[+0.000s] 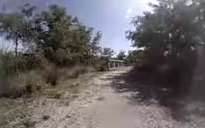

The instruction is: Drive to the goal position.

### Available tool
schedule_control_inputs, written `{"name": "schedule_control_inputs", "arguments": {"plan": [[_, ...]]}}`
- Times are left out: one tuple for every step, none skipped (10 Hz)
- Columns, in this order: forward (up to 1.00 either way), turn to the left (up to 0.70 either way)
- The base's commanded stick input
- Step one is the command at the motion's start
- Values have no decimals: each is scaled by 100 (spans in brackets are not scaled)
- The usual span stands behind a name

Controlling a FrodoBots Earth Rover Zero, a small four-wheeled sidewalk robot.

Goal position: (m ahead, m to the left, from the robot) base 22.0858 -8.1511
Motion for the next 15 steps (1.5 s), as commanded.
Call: {"name": "schedule_control_inputs", "arguments": {"plan": [[70,0],[70,0],[70,0],[70,0],[70,0],[70,0],[70,0],[70,0],[70,0],[70,0],[70,0],[70,0],[70,0],[70,0],[70,0]]}}
